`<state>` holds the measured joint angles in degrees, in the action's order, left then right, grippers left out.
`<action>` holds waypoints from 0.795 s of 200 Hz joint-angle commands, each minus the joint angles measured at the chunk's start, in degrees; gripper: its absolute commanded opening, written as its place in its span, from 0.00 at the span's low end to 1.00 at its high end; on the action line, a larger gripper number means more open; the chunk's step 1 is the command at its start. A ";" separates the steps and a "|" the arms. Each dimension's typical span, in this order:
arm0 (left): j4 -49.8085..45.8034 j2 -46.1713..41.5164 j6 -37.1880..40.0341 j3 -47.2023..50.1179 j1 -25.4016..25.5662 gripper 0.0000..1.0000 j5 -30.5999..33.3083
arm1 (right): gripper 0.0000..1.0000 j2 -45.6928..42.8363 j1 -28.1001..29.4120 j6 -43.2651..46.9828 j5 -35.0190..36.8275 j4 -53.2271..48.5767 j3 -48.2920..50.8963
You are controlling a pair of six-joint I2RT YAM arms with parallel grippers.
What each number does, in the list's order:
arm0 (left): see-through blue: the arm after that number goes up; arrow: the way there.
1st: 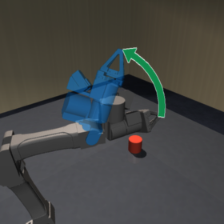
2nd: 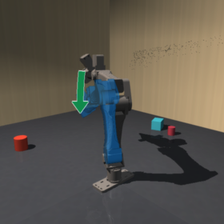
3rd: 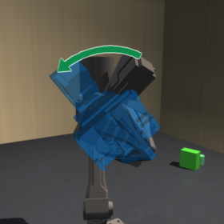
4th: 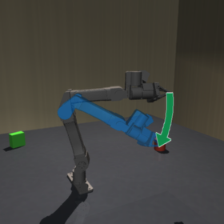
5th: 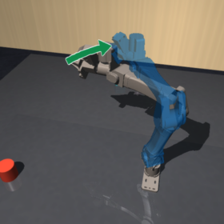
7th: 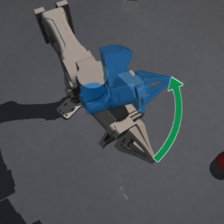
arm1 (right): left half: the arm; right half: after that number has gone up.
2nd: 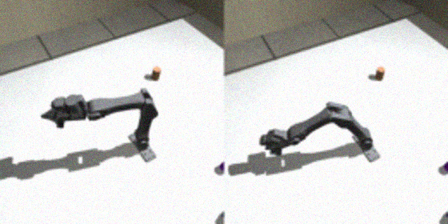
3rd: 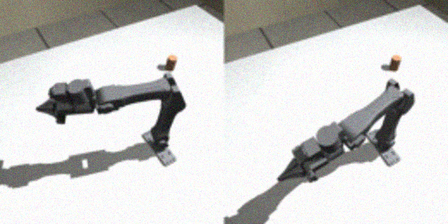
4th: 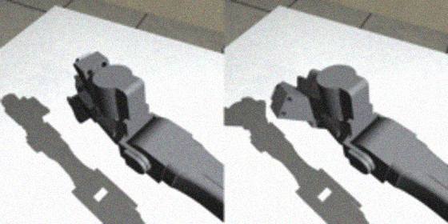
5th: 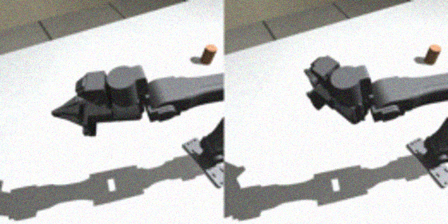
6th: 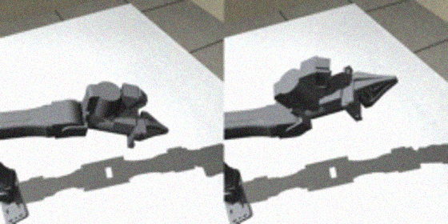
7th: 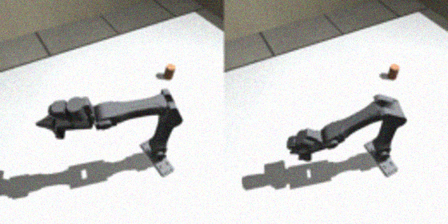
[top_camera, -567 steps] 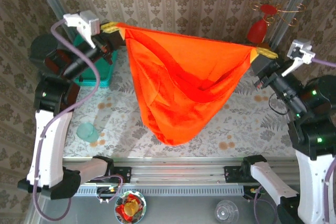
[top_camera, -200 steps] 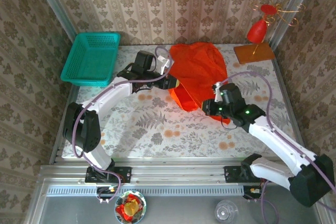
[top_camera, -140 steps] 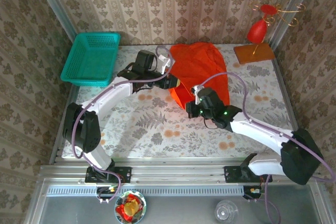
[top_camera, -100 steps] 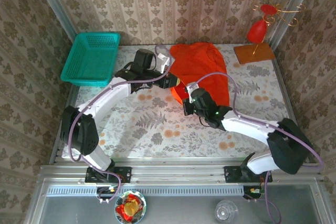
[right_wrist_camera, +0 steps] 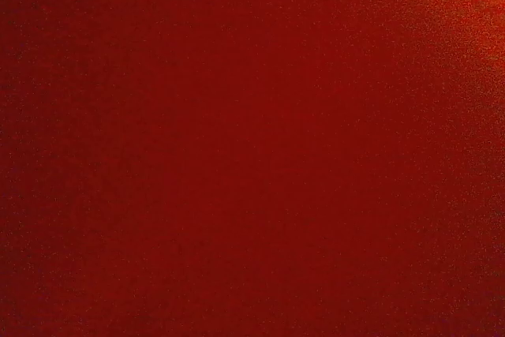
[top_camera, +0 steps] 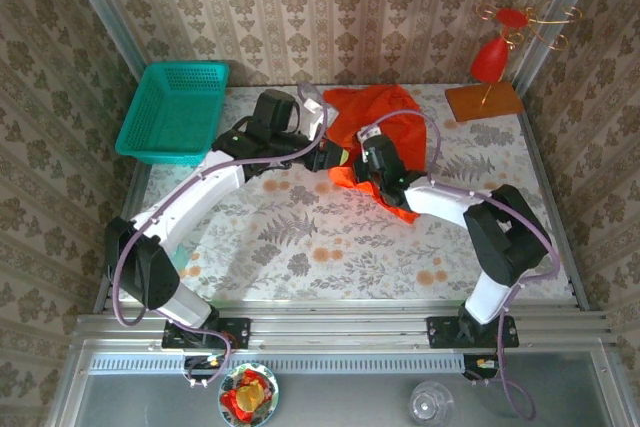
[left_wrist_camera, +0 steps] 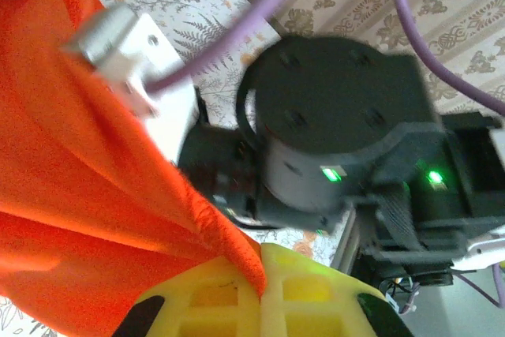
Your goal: Fold the inside-out t-shirt
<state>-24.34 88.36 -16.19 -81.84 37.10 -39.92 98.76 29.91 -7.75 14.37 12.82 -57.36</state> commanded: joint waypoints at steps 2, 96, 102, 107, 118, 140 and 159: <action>-2.18 -1.83 2.02 -3.50 1.82 0.00 0.08 | 0.11 3.43 -1.11 -4.81 -2.80 -3.68 -4.27; -2.82 -2.08 2.86 -9.79 7.25 0.00 -1.65 | 0.47 23.55 -1.87 -9.59 -12.41 -23.27 -27.60; -2.73 -2.32 2.70 -9.92 7.43 0.00 -1.53 | 0.53 24.90 -1.87 -9.57 -13.09 -25.27 -29.36; -2.74 -2.56 2.57 -10.12 7.53 0.00 -1.50 | 0.57 25.81 -1.83 -9.57 -13.47 -27.21 -30.69; -2.60 -3.10 2.30 -10.25 7.72 0.00 -1.31 | 0.64 27.84 -1.79 -9.66 -13.66 -30.91 -33.28; -1.95 -4.34 2.08 -10.11 7.94 0.00 -0.51 | 0.69 30.72 -1.70 -9.37 -13.87 -38.41 -37.15; -2.32 -5.16 2.85 -10.33 7.87 0.00 1.82 | 0.64 31.34 -1.46 -8.65 -13.30 -43.17 -38.12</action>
<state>-28.05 87.94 -14.50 -89.30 43.75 -37.43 127.70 28.36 -16.69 1.13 -18.24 -93.54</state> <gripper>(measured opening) 0.062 0.680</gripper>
